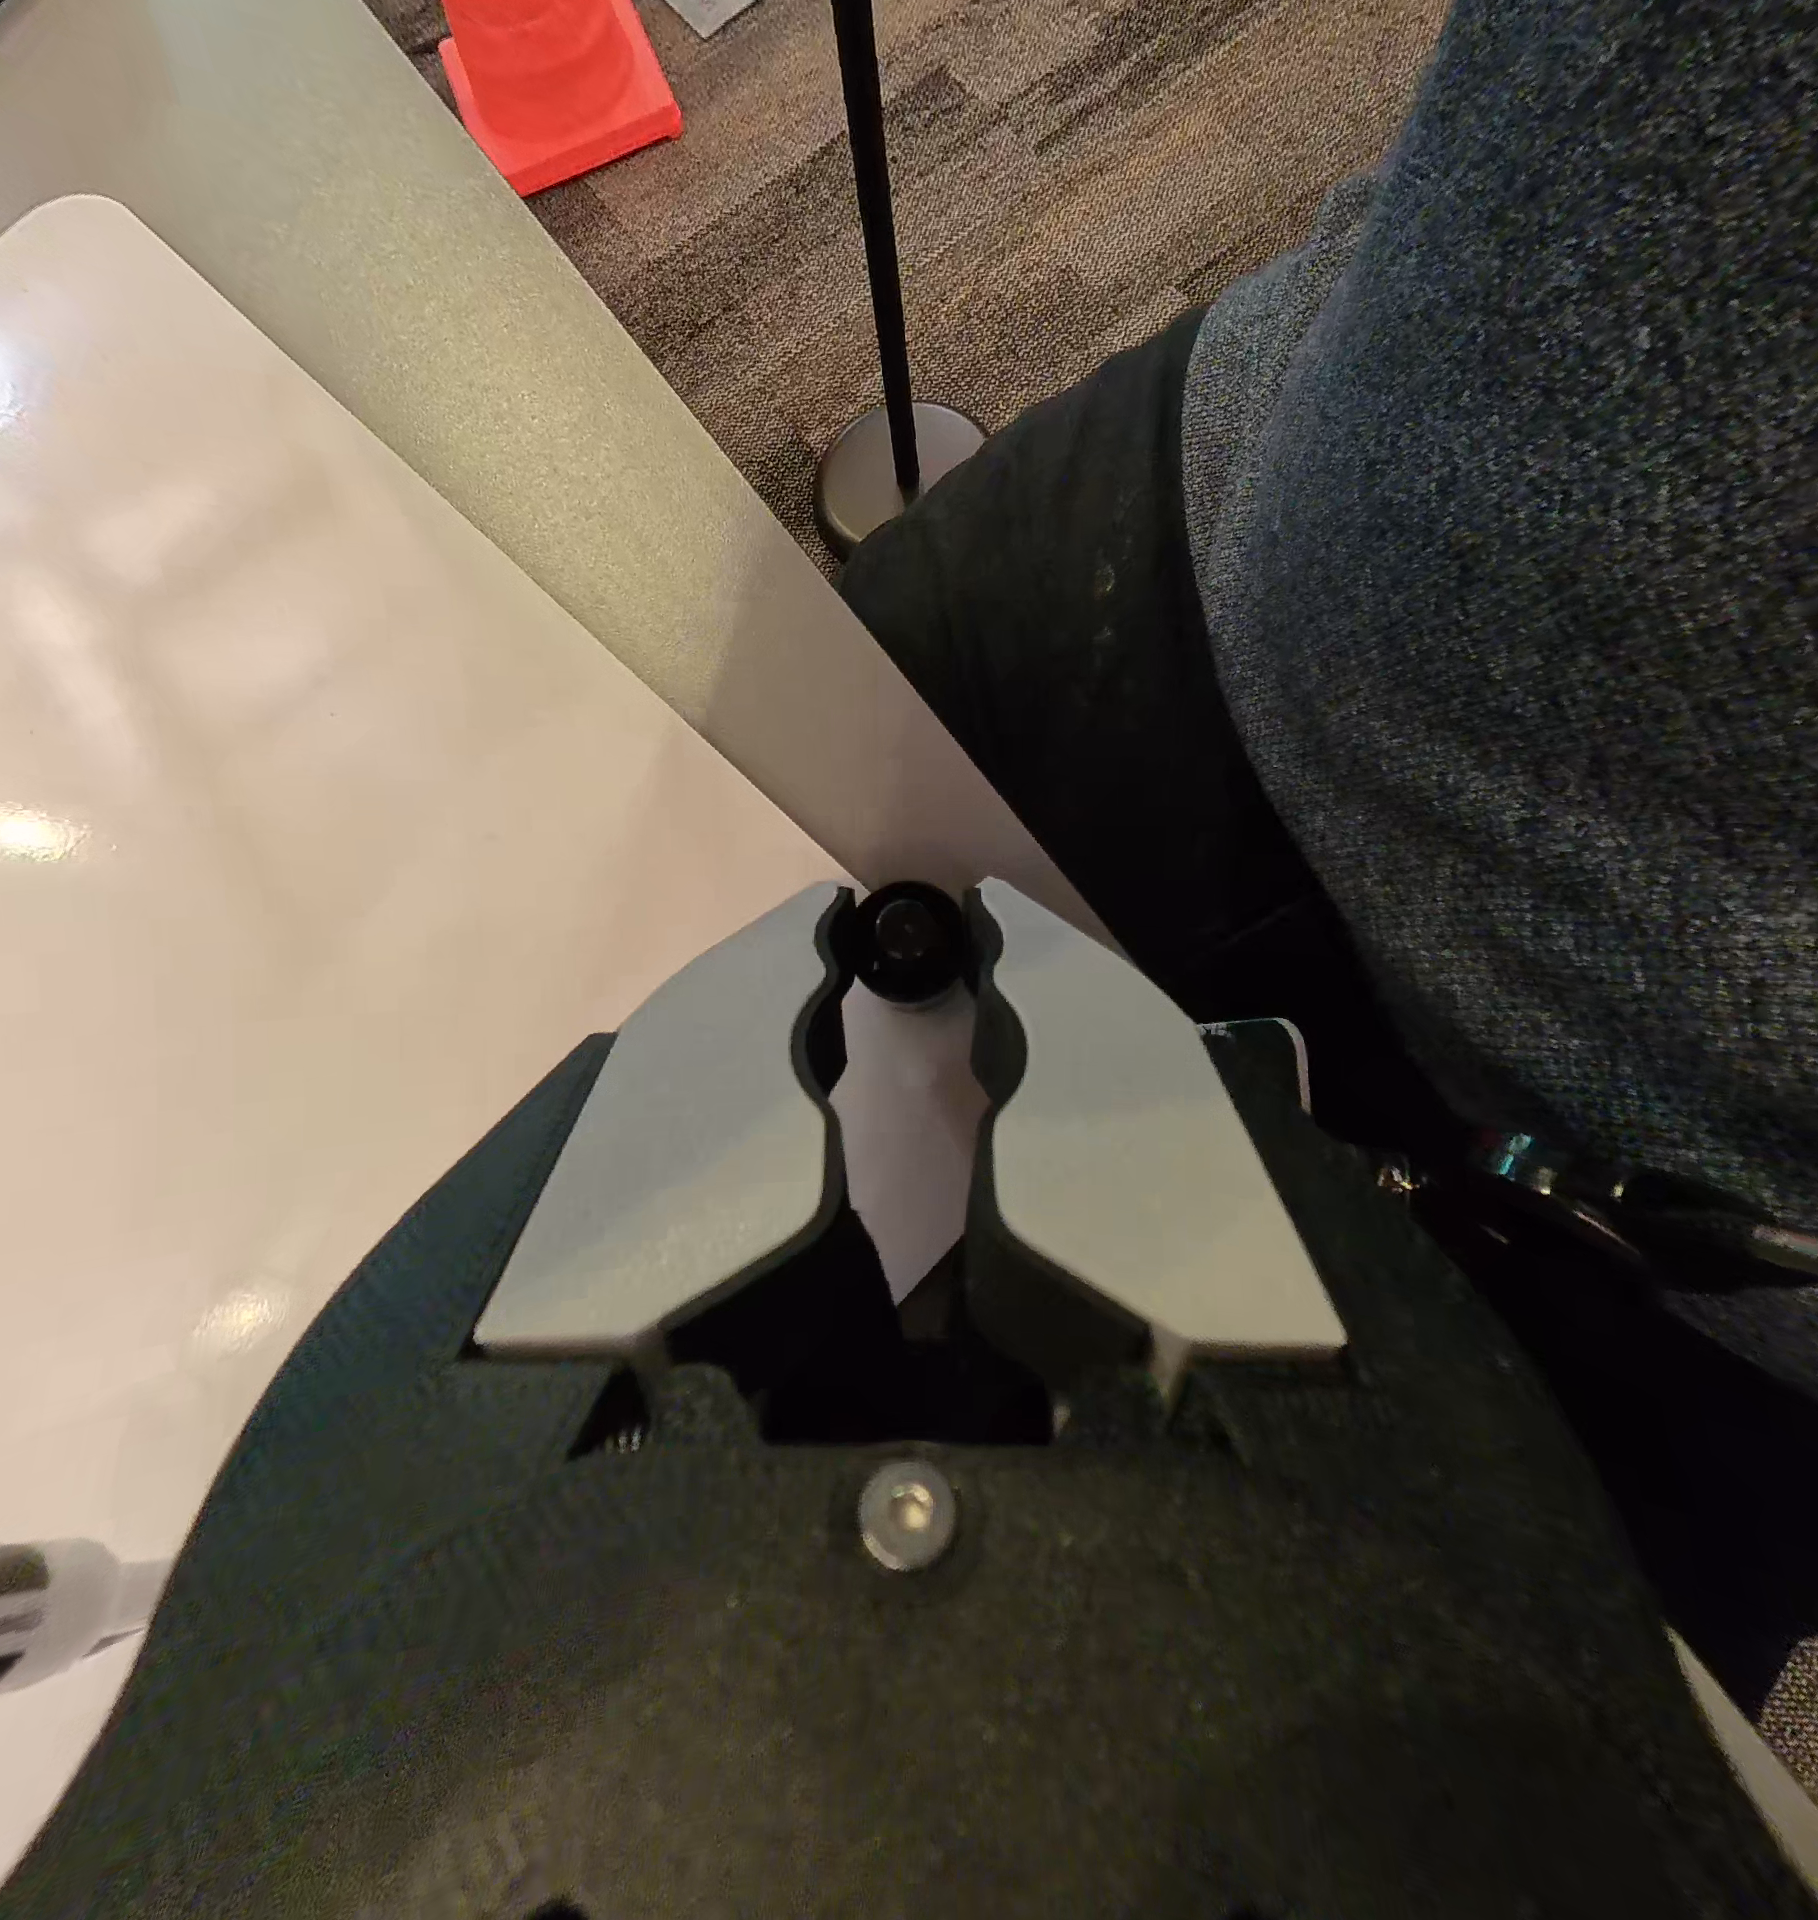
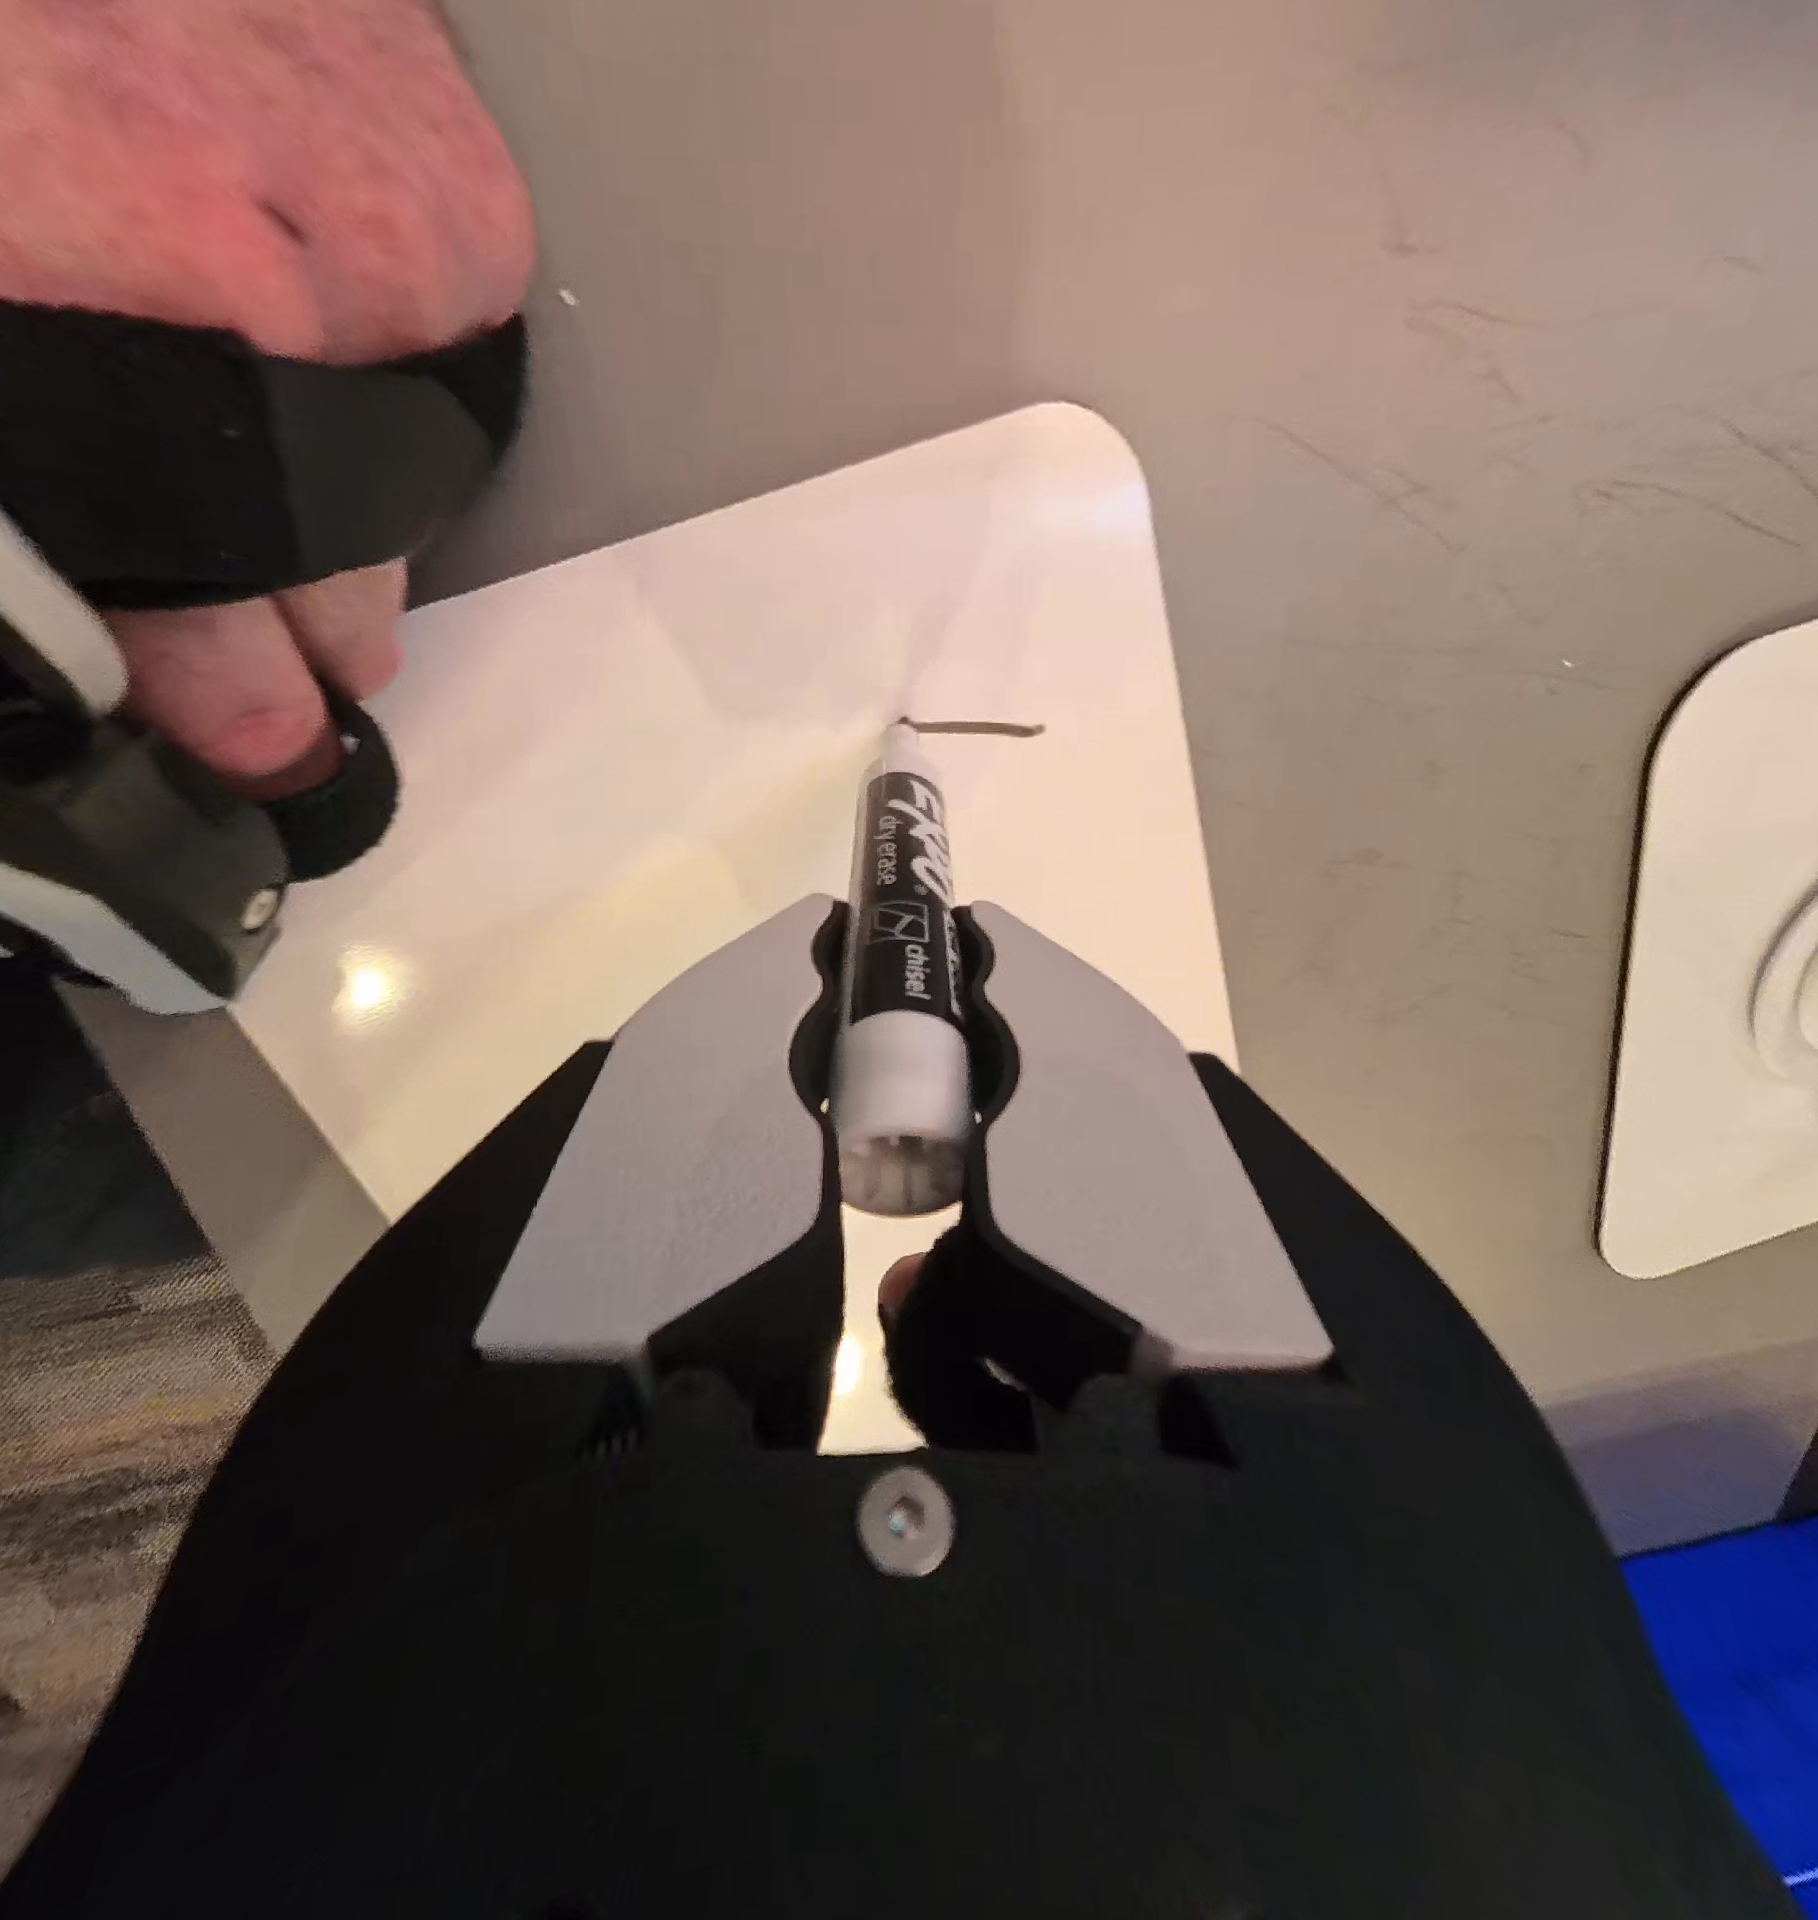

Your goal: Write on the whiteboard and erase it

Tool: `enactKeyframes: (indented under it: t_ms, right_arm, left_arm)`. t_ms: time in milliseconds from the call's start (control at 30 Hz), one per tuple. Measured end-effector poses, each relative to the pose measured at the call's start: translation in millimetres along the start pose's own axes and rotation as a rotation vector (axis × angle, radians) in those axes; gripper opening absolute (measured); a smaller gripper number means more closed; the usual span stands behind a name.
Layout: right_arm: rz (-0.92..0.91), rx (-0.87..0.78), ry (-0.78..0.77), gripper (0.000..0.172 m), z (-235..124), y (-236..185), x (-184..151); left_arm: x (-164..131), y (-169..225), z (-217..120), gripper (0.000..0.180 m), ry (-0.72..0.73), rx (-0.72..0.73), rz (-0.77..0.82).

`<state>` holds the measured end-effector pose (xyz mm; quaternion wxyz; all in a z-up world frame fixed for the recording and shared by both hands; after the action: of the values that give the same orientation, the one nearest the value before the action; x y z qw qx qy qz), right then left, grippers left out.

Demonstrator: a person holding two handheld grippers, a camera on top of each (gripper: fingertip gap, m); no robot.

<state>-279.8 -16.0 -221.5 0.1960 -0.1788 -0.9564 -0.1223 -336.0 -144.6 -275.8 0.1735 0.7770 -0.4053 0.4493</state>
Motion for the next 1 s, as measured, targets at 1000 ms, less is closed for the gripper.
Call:
enactKeyframes:
  t_ms: [1000]
  right_arm:
    - [-0.036,0.010,0.013,0.020,14.2,19.4,20.7]
  left_arm:
    - [-0.6,0.8,-0.8,0.020,0.002,0.000,-0.003]
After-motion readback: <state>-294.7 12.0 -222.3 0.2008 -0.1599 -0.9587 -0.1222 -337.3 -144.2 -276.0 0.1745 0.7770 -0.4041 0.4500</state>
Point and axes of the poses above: each gripper's, where its closed fingertips meet, z out along the fingers, x out of its top, y = z × x across the jaws, the point moved 3 cm from there along -z, back along the fingers, and after that the axes turned 14 degrees about y, right-handed, at the moved point
